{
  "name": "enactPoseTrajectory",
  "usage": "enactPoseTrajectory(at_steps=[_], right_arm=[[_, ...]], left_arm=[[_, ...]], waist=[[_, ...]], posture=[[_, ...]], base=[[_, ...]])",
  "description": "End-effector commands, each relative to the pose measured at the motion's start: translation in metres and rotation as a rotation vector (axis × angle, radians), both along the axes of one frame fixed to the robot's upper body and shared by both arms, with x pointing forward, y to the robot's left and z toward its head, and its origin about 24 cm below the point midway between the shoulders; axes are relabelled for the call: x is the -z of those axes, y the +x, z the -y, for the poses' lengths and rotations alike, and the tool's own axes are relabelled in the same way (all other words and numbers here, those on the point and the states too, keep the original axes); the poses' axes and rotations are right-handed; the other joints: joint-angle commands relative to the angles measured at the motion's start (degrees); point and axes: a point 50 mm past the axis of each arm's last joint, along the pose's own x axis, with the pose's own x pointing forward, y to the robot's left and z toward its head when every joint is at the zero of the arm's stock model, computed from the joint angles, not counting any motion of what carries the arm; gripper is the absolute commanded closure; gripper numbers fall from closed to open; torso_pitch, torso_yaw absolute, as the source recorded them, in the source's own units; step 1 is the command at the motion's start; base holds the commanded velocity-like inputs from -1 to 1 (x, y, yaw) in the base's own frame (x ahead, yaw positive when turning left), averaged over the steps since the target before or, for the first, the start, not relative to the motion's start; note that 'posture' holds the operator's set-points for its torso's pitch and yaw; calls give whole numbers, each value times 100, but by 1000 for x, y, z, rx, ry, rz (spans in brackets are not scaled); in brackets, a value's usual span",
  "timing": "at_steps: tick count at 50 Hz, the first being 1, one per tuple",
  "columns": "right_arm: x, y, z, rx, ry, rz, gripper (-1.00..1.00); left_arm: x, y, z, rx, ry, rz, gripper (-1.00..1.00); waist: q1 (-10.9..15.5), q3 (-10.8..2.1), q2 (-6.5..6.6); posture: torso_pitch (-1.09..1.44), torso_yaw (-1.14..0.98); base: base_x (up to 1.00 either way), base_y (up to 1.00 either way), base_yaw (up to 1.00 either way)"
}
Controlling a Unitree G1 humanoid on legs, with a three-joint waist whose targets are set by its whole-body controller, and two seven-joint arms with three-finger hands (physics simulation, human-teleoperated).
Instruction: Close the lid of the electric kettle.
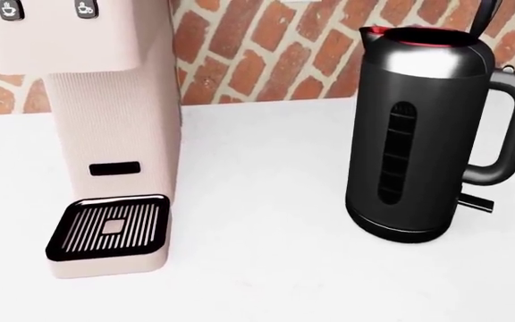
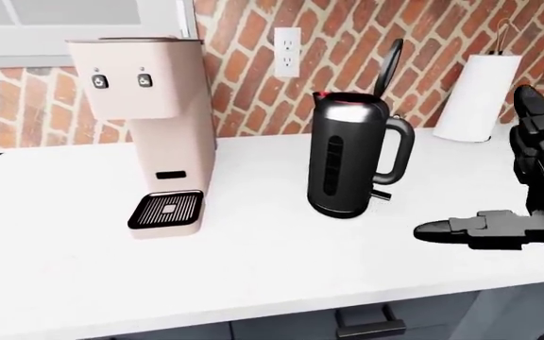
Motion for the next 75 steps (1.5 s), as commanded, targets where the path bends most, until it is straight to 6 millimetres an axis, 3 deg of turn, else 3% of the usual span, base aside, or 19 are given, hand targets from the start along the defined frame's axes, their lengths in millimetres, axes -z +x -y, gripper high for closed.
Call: enactPoseTrajectory(at_steps=[1,14,24,32,47,56,75], right_arm=[[-7,-6,2,-2,-62,-11,-100],[-44,-12,26,28,-210,-83,-100],[-78,8,30,4,-313,-109,-100],[-93,26,33,-21,-377,-146,-100],[-93,62,42,-36,-450,-218,-100],[-105,79,39,-42,-530,-264,-100],[-92,105,36,-58,-606,-367,-100]], left_arm=[[-11,-2,3,7,40,52,-100],[-11,-2,3,6,41,55,-100],[-11,-3,2,4,41,56,-100],[-9,-2,3,7,41,53,-100],[-10,-2,4,9,46,53,-100],[-11,-1,5,13,50,56,-100],[-10,-1,6,17,47,57,-100]], waist=[[7,32,17],[-57,41,46],[-111,60,61],[-120,68,61],[-121,71,96],[-128,79,152],[-137,86,210]], posture=[[-49,0],[-49,0],[-49,0],[-49,0],[-49,0],[-49,0],[-49,0]], base=[[0,0,0],[0,0,0],[0,0,0],[0,0,0],[0,0,0],[0,0,0],[0,0,0]])
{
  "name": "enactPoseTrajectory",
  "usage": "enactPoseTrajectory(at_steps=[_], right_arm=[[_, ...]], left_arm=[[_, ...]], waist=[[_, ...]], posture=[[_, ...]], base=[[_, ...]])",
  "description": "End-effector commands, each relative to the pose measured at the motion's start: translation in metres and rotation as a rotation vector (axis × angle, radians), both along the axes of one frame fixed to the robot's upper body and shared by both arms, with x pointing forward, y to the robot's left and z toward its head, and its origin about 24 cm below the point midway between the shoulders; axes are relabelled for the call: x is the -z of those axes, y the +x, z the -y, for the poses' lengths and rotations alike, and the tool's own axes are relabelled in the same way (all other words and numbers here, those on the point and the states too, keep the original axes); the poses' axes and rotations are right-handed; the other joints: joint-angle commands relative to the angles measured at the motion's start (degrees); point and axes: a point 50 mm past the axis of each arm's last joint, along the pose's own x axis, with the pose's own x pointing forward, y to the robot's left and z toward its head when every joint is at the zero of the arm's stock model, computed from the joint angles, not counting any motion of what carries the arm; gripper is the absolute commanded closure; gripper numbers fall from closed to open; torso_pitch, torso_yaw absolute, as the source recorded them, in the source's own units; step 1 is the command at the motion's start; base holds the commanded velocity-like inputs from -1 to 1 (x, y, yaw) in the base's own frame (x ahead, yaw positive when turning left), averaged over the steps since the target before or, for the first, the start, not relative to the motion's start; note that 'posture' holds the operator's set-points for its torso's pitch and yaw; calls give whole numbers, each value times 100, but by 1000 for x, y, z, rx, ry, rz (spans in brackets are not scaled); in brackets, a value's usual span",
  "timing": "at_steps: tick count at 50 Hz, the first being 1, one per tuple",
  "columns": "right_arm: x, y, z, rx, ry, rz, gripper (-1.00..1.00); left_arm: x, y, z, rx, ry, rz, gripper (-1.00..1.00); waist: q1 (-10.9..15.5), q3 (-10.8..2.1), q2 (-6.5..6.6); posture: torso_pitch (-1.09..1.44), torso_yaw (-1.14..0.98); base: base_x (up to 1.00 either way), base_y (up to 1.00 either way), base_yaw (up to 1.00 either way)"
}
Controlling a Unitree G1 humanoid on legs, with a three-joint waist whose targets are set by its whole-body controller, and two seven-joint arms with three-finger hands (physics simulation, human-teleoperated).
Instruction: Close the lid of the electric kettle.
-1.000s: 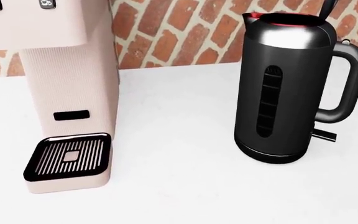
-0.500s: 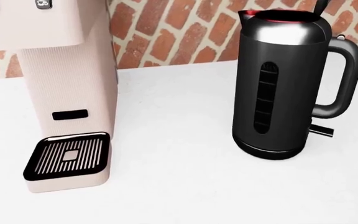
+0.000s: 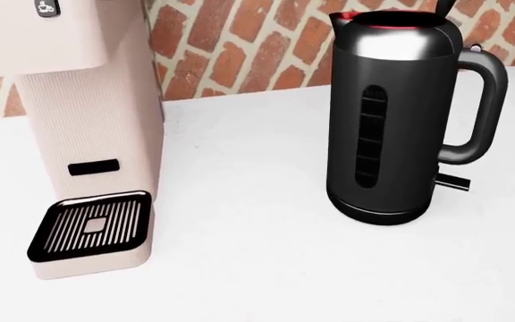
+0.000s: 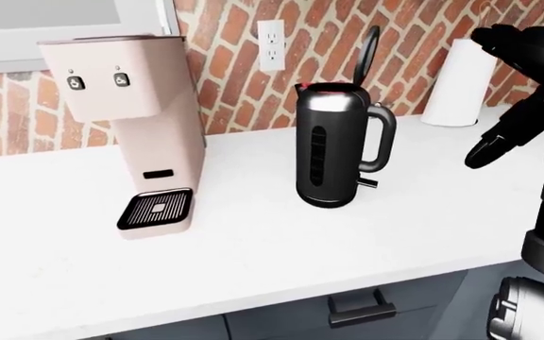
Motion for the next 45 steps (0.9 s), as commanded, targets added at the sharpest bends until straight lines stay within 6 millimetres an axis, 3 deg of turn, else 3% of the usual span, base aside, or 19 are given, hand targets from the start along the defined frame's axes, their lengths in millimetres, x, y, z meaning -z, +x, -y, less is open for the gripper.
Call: enactPoseTrajectory(at_steps=[1,23,45], right_arm=[[-13,-4,-4,-4,-39,53,-100],[-22,12,-22,-48,-115,-10,-100],[-22,44,-43,-59,-160,-42,-100]], left_arm=[[-10,-2,4,7,43,49,-100],[-12,-1,5,9,45,51,-100],[-12,-1,5,10,48,56,-100]], waist=[[-1,-2,-22],[-36,9,23],[-29,21,74]], posture=[[-49,0],[-49,0],[-49,0]], base=[[0,0,0],[0,0,0],[0,0,0]])
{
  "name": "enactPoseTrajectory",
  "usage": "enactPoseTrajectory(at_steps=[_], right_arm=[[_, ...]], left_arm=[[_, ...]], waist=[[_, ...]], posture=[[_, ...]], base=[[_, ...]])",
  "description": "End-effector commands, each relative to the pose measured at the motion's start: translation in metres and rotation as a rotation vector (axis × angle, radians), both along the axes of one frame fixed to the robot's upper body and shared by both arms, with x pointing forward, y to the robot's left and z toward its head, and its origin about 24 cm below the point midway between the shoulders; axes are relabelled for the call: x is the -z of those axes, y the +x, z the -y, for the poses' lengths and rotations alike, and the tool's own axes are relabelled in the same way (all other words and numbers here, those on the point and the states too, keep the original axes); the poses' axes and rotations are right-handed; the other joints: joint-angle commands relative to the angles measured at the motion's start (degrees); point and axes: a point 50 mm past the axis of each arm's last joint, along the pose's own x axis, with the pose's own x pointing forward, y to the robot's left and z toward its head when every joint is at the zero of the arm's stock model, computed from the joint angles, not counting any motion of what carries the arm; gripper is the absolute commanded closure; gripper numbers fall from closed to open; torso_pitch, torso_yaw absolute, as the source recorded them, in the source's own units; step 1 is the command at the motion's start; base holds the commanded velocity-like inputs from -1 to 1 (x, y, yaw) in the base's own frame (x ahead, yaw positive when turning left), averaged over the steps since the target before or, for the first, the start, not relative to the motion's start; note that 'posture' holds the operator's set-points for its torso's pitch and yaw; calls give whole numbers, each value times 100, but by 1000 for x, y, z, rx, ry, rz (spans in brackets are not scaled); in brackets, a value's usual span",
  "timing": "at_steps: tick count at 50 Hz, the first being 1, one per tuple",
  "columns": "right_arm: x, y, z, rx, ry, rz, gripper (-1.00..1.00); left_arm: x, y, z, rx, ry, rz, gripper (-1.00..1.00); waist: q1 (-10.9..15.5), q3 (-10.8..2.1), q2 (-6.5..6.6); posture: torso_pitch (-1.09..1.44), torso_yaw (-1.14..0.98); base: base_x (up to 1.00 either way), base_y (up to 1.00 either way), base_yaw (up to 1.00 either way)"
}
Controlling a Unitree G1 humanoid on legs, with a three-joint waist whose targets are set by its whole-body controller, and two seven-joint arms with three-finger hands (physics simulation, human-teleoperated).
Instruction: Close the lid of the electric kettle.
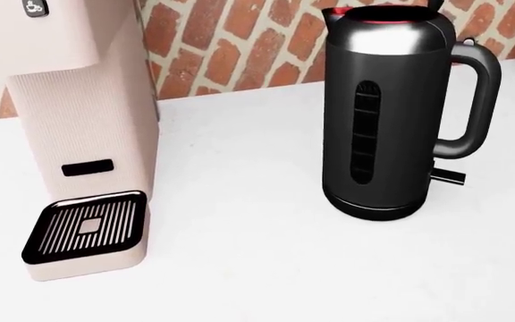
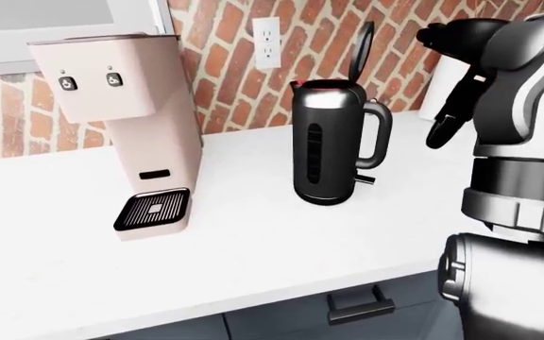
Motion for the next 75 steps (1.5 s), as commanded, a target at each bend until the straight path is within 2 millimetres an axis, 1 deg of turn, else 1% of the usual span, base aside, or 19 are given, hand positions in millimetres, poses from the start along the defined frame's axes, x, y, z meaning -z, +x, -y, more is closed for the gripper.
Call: enactPoseTrajectory(at_steps=[1,11,23,31,49,62,71,75], right_arm=[[-17,-5,-3,-6,-33,73,-100],[-17,0,-7,-10,-57,60,-100],[-13,11,-17,-23,-88,38,-100],[-15,14,-25,-45,-108,21,-100],[-17,23,-33,-60,-122,-6,-100],[-12,30,-46,-84,-123,-9,-100],[-16,34,-56,-104,-128,-3,-100],[-21,37,-62,-118,-132,2,-100]], left_arm=[[-11,-2,4,8,44,52,-100],[-12,-2,4,9,43,54,-100],[-11,-1,6,14,45,52,-100],[-12,-2,5,12,44,53,-100],[-10,0,5,12,44,54,-100],[-12,-2,5,10,44,58,-100],[-13,-2,5,9,45,57,-100],[-12,-1,5,9,45,57,-100]], waist=[[-1,-21,-6],[2,-27,13],[-10,-26,30],[-10,-19,37],[-8,-18,49],[-9,-15,60],[-6,-10,75],[-13,-13,86]], posture=[[-49,0],[-49,0],[-49,0],[-49,0],[-49,0],[-49,0],[-49,0],[-49,0]], base=[[0,0,0],[0,0,0],[0,0,0],[0,0,0],[0,0,0],[0,0,0],[0,0,0],[0,0,0]])
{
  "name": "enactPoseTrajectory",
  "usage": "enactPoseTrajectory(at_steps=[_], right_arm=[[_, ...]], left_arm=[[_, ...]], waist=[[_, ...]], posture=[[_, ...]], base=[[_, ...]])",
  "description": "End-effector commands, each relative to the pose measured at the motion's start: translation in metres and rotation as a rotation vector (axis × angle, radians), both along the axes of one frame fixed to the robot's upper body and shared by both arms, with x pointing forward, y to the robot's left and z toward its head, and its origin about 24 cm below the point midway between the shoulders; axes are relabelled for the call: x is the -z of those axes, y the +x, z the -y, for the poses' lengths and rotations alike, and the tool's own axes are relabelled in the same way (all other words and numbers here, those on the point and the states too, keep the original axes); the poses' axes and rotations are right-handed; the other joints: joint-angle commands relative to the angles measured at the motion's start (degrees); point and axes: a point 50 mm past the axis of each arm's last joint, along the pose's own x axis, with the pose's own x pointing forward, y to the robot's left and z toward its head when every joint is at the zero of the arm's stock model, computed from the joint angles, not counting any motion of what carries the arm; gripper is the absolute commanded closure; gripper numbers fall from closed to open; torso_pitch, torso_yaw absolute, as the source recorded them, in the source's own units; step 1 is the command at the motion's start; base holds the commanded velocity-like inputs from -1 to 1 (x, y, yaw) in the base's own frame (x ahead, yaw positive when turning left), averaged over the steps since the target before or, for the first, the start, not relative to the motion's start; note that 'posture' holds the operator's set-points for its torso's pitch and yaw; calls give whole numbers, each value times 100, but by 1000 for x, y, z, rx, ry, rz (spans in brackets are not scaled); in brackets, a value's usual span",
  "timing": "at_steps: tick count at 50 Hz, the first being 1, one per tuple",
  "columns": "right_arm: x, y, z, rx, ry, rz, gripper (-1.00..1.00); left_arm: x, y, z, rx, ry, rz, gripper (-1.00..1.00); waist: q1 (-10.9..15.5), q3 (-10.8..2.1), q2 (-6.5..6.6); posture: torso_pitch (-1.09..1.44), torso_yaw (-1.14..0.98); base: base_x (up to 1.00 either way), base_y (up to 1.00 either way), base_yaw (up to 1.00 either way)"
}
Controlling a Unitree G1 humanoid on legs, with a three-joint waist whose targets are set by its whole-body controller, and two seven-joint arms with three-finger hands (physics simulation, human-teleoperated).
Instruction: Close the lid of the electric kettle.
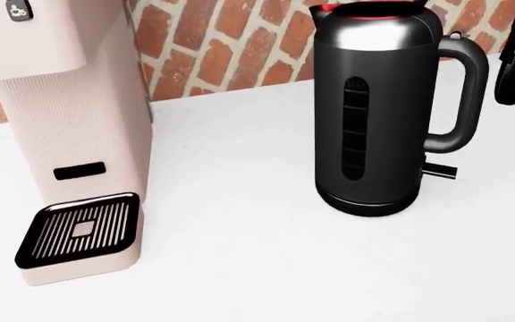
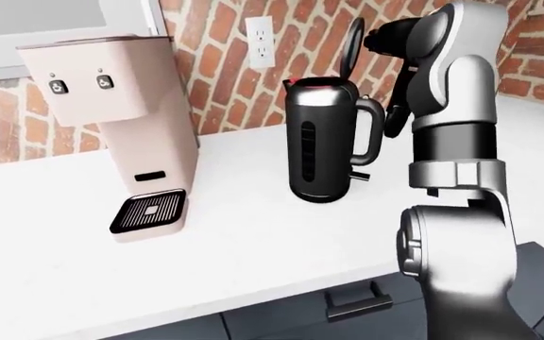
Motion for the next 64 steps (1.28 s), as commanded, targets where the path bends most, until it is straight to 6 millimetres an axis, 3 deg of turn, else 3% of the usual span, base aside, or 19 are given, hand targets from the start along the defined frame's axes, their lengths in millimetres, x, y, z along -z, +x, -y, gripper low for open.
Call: enactPoseTrajectory(at_steps=[1,28,64], right_arm=[[-26,-5,-10,-34,-15,103,-100],[-32,8,-65,-154,-22,104,-100],[-42,6,-58,-139,-21,114,-100]], left_arm=[[-11,-3,4,5,44,53,-100],[-13,-3,3,3,42,56,-100],[-11,-2,4,3,43,53,-100]], waist=[[5,-36,-16],[-75,-6,56],[22,-22,30]], posture=[[-49,0],[-49,0],[-49,0]], base=[[0,0,0],[0,0,0],[0,0,0]])
